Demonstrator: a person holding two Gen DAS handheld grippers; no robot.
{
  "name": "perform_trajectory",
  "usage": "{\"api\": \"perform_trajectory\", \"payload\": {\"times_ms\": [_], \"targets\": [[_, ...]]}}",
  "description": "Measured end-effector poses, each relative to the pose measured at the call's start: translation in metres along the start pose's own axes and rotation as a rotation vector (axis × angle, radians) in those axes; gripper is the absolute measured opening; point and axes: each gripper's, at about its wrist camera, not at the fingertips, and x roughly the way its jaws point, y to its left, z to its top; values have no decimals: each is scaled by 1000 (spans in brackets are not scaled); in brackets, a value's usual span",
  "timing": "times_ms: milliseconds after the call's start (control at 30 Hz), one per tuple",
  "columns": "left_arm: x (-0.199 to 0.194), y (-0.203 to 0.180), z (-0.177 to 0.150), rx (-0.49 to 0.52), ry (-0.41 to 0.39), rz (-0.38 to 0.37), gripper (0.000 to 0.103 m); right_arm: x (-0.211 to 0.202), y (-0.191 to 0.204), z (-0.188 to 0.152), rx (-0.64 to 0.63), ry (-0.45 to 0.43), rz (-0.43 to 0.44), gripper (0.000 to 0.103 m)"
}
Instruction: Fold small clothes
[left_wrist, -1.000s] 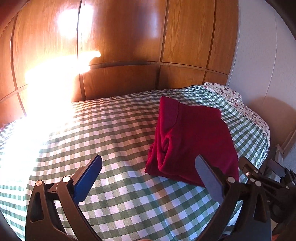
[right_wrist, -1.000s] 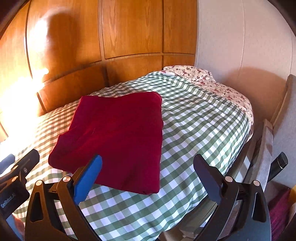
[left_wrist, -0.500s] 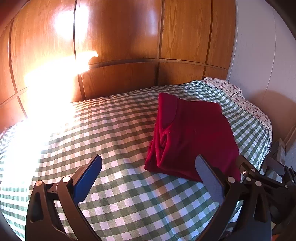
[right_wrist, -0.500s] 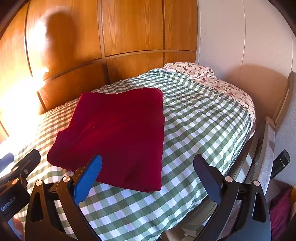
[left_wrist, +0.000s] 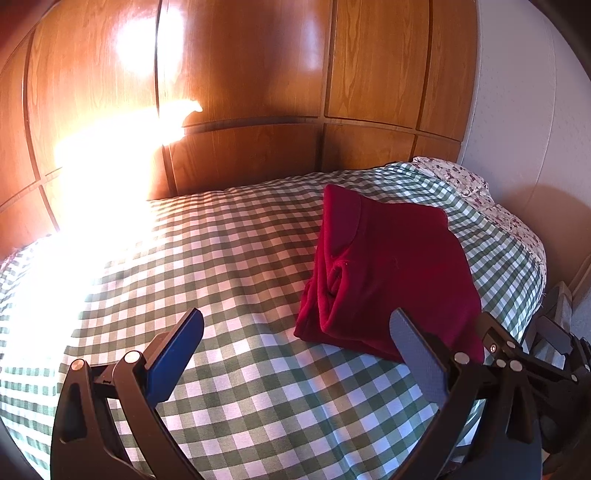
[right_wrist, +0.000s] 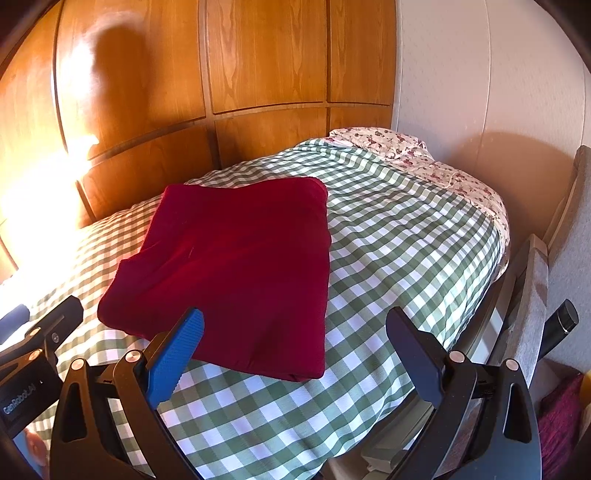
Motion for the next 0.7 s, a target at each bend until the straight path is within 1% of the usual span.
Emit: {"api": "perform_trajectory", "payload": {"times_ms": [467, 700], "targets": [[-12, -1, 2, 0, -45, 13, 100, -5, 2, 1, 0, -11, 6, 98], [-15, -2, 2, -14, -42, 11, 100, -5, 3, 1, 1, -11, 9, 98]]}}
